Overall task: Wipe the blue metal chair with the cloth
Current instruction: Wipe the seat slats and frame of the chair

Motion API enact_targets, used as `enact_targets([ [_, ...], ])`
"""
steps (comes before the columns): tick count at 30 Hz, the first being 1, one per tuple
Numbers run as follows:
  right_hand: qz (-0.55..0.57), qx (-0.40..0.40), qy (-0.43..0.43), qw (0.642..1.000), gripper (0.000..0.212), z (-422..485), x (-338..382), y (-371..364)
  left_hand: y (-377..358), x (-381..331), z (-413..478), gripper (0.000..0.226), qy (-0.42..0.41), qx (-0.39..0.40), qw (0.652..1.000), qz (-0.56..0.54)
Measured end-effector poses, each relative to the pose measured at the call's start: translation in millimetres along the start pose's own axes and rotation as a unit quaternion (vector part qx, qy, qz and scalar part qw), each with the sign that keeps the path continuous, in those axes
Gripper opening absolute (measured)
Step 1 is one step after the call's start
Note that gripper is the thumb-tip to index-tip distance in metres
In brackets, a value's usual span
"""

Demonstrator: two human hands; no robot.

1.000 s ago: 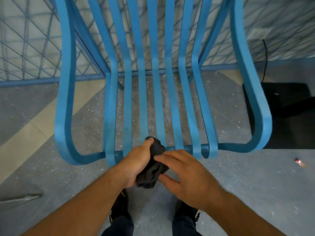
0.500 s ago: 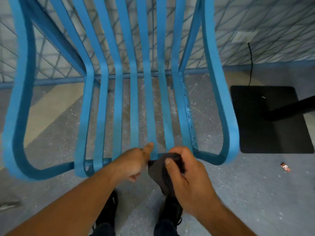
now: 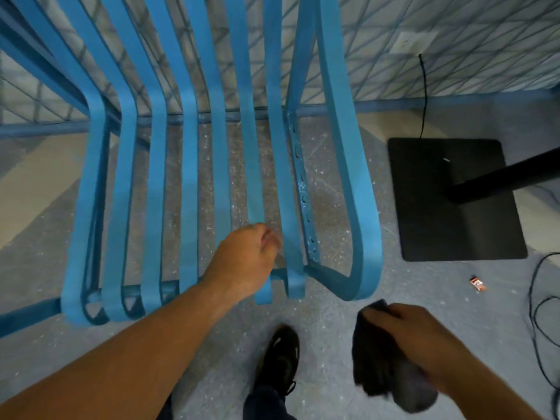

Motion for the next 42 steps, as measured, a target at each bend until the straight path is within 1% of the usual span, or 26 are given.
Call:
enact_targets([
  [3,0.068,-0.046,-0.019,0.996,0.031,31,-1,23,0,-5,10,0.031,-0.03,-0.022,0.999,-0.005],
  [4,0.08,-0.069,-0.007,0.994,0.034,42,4,29,0,-6,15,0.031,-0.042,-0.03,0.999,0.001],
  [6,0.1,-0.155,0.032,0.982,0.03,64,22,41,1,-9,27,0.033,-0.068,-0.059,0.996,0.016],
  [8,0.147,-0.25,0.075,0.954,0.032,84,42,46,1,-8,38,0.035,-0.085,-0.089,0.992,0.015],
  [9,0.172,-0.284,0.099,0.938,0.034,95,50,46,-1,-7,43,0.035,-0.092,-0.103,0.99,0.011],
  [10,0.166,-0.295,0.127,0.932,0.035,104,58,42,-3,-6,47,0.036,-0.101,-0.119,0.988,0.012],
  [12,0.103,-0.272,0.191,0.937,0.033,128,72,24,-9,-6,56,0.04,-0.139,-0.15,0.978,0.032],
  [15,0.075,-0.168,0.212,0.96,0.035,156,74,-28,-23,-3,69,0.047,-0.183,-0.163,0.967,0.067],
  [16,0.029,-0.118,0.237,0.964,0.033,163,75,-44,-29,0,73,0.049,-0.183,-0.154,0.968,0.079],
  [18,-0.081,0.02,0.274,0.958,0.021,170,73,-78,-40,6,77,0.051,-0.177,-0.131,0.971,0.098],
  [19,-0.113,0.082,0.276,0.951,0.02,171,70,-89,-43,8,77,0.05,-0.176,-0.125,0.971,0.099],
  [20,-0.129,0.125,0.27,0.946,0.02,170,69,-94,-45,10,78,0.049,-0.176,-0.125,0.972,0.098],
  [24,-0.205,0.221,0.233,0.924,0.026,170,74,-99,-45,9,79,0.044,-0.176,-0.143,0.97,0.087],
  [25,-0.221,0.222,0.222,0.923,0.029,172,74,-99,-46,9,80,0.043,-0.176,-0.144,0.97,0.086],
  [26,-0.229,0.203,0.208,0.929,0.031,175,73,-97,-46,10,80,0.043,-0.176,-0.143,0.97,0.086],
  [27,-0.227,0.162,0.209,0.937,0.029,179,72,-92,-46,10,80,0.043,-0.174,-0.141,0.971,0.087],
  [29,-0.234,0.026,0.238,0.942,0.022,185,70,-76,-45,9,79,0.043,-0.173,-0.14,0.97,0.092],
  [30,-0.243,-0.041,0.247,0.937,0.025,186,70,-69,-45,9,79,0.043,-0.174,-0.142,0.97,0.094],
  [31,-0.242,-0.088,0.254,0.932,0.033,187,69,-65,-45,9,79,0.043,-0.174,-0.144,0.97,0.094],
  [32,-0.235,-0.106,0.255,0.932,0.045,193,67,-65,-45,9,80,0.043,-0.173,-0.145,0.97,0.094],
  [33,-0.222,-0.093,0.244,0.939,0.06,199,65,-70,-45,10,80,0.043,-0.171,-0.146,0.97,0.095],
  [35,-0.182,-0.02,0.198,0.963,0.093,215,58,-86,-46,10,81,0.043,-0.167,-0.144,0.971,0.097],
  [36,-0.178,0.011,0.175,0.968,0.102,222,53,-93,-46,10,81,0.043,-0.165,-0.142,0.971,0.099],
  [37,-0.19,0.035,0.153,0.969,0.106,226,50,-98,-46,10,81,0.044,-0.163,-0.14,0.971,0.1],
  [39,-0.221,0.052,0.126,0.966,0.107,230,41,-104,-46,10,82,0.044,-0.162,-0.14,0.972,0.101],
  [42,-0.156,0.049,0.121,0.979,0.091,232,25,-104,-47,9,81,0.045,-0.158,-0.148,0.97,0.111],
])
Point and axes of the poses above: each hand's wrist, its own z-axis towards the middle knuckle, its own y-axis out of the back of the hand, x = y × z, the point moved 5 cm from there along z, towards the middle knuckle, and after that the axes turned 10 degrees about y, right-handed, at the moved point
